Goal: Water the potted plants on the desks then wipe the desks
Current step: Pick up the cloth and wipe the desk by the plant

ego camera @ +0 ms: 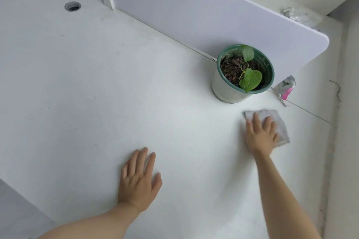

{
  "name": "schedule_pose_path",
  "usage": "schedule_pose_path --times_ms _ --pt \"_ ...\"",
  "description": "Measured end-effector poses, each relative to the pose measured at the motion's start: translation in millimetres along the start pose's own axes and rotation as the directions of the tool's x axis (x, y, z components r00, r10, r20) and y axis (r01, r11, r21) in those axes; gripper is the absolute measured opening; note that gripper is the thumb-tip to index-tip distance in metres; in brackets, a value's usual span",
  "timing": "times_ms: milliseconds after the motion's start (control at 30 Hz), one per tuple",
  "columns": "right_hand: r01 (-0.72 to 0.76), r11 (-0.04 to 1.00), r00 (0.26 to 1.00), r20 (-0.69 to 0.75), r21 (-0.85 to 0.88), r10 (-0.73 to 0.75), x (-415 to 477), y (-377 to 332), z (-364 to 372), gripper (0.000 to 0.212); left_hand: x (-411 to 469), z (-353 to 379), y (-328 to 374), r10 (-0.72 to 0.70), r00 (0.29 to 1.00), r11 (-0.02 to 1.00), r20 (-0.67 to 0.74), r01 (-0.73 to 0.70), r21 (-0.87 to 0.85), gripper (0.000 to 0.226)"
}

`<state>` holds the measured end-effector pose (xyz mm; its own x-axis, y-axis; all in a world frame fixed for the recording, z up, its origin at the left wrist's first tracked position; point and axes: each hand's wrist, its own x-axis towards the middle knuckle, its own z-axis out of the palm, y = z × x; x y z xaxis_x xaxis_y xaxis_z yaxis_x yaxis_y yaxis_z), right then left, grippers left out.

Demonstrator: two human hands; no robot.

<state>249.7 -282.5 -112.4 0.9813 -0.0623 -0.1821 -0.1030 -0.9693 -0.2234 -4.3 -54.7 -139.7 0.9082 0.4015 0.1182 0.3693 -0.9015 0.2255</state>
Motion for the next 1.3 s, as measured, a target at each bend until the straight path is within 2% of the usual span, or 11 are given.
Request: schedule_pose_path --times_ms 133,200,267,433,600,700,800,900,1033,1133,1300 --pt "0.292 0.956 0.952 0.095 -0.001 -0.291 -65.8 -60.8 28.8 0.074 -0.2 0.6 1.0 -0.012 1.0 1.0 -0.013 0.012 -0.019 0.051" --pt "0.517 0.852 0.832 0.187 0.079 -0.522 -95.4 -97.2 36.0 0.093 0.2 0.5 0.3 0.01 0.999 1.0 -0.032 -0.01 -0.003 0.046" --pt "0.621 0.77 0.721 0.279 0.144 -0.634 -104.5 -126.4 38.9 0.09 0.4 0.4 0.7 0.011 1.0 1.0 -0.02 -0.011 0.007 0.048" --pt "0.593 0.774 0.706 0.319 0.222 -0.633 -109.6 -131.3 39.6 0.067 1.7 -1.6 1.2 0.0 1.0 1.0 0.025 -0.001 0.026 0.052" --pt "0.645 0.764 0.734 0.257 0.023 -0.628 -162.0 -92.3 42.9 0.039 0.5 -2.1 1.1 -0.016 0.999 1.0 0.037 0.016 0.001 0.052" --pt "0.701 0.713 0.681 0.284 0.014 -0.675 -177.5 -49.3 34.4 0.035 1.5 -4.6 1.4 -0.017 0.999 1.0 0.036 0.018 -0.024 0.051" --pt "0.564 0.821 0.801 0.298 -0.087 -0.519 -149.3 8.1 18.0 0.049 0.8 -5.0 3.1 -0.023 0.999 0.999 0.027 0.024 -0.043 0.051" --pt "0.267 0.963 0.956 0.133 -0.035 -0.26 -92.8 53.6 -5.1 0.068 0.5 -4.0 3.6 -0.021 1.0 0.999 0.018 0.022 -0.034 0.051" --pt "-0.06 0.998 0.996 0.069 -0.013 0.06 -29.7 61.7 -24.4 0.046 0.8 -0.6 1.9 0.0 1.0 1.0 0.012 0.0 -0.006 0.051" --pt "-0.108 0.994 0.991 0.079 -0.001 0.108 1.3 38.2 -23.7 0.046 -0.1 1.8 1.6 0.006 1.0 1.0 -0.004 -0.006 0.0 0.051" --pt "0.062 0.996 0.975 0.212 0.059 -0.074 10.1 -30.0 -16.2 0.043 -0.6 3.9 1.5 0.003 0.999 1.0 -0.038 -0.003 -0.007 0.047"
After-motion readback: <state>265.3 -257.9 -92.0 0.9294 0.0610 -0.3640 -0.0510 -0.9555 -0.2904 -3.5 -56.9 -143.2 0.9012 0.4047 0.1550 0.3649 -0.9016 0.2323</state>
